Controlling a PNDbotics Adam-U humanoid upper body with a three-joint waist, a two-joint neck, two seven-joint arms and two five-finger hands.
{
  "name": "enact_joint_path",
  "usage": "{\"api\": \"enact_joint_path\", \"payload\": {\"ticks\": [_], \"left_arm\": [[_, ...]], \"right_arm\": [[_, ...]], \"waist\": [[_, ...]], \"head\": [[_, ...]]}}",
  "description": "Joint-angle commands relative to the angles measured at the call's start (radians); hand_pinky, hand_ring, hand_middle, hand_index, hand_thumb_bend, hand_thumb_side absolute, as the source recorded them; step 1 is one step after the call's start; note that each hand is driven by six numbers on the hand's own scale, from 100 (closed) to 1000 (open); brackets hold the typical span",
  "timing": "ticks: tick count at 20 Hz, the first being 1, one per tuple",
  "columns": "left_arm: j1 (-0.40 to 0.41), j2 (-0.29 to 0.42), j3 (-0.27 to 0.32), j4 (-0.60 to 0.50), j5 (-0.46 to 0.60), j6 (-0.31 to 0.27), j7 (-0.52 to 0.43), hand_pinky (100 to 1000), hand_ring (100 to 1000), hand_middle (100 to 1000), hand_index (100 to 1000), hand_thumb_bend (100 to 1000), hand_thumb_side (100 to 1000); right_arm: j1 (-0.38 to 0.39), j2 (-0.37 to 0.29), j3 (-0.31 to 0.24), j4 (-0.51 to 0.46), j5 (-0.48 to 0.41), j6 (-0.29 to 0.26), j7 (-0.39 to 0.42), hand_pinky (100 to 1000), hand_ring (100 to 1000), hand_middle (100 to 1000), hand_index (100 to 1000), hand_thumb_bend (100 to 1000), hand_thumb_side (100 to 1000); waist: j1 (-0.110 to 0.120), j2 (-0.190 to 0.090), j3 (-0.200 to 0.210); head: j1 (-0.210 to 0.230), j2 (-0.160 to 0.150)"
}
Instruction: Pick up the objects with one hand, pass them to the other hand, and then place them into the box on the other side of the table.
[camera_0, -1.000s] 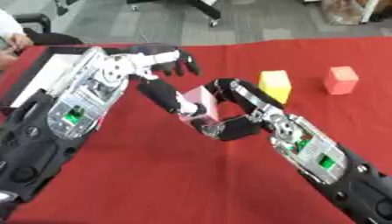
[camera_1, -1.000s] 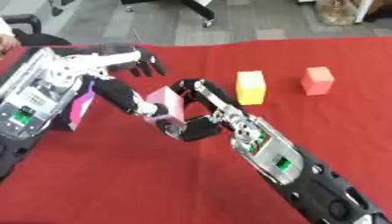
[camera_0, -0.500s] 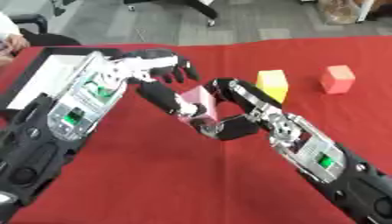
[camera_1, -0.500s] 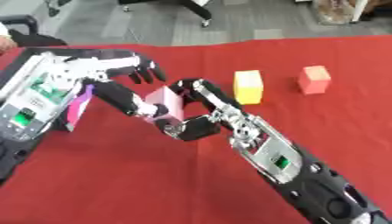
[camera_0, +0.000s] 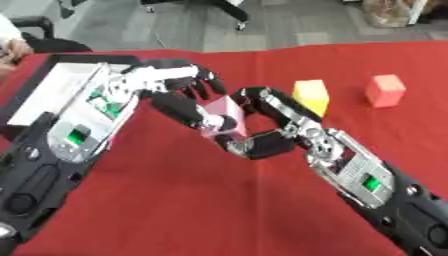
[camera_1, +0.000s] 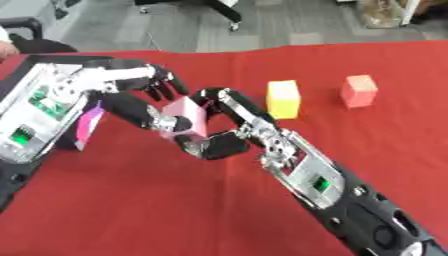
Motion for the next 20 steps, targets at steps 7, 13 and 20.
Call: {"api": "enact_joint_path", "payload": {"ticks": [7, 13, 20], "left_arm": [[-0.008, 0.004, 0.019, -0.012, 0.024, 0.091, -0.103, 864, 826, 825, 850, 426, 436], [-0.007, 0.001, 0.011, -0.004, 0.017, 0.093, -0.117, 862, 826, 824, 839, 350, 352], [-0.005, 0.001, 0.011, -0.009, 0.017, 0.089, -0.13, 859, 823, 818, 815, 218, 283]], "right_arm": [[-0.01, -0.02, -0.006, -0.047, -0.014, 0.008, -0.006, 776, 523, 488, 576, 191, 100], [-0.01, -0.02, -0.005, -0.052, -0.02, 0.013, -0.01, 775, 522, 489, 575, 181, 100], [-0.013, -0.022, -0.007, -0.051, -0.027, 0.019, -0.013, 774, 521, 489, 575, 180, 100]], "waist": [[0.006, -0.012, 0.0], [0.006, -0.011, -0.002], [0.006, -0.01, -0.002]], "head": [[0.009, -0.002], [0.01, -0.002], [0.007, -0.002]]}}
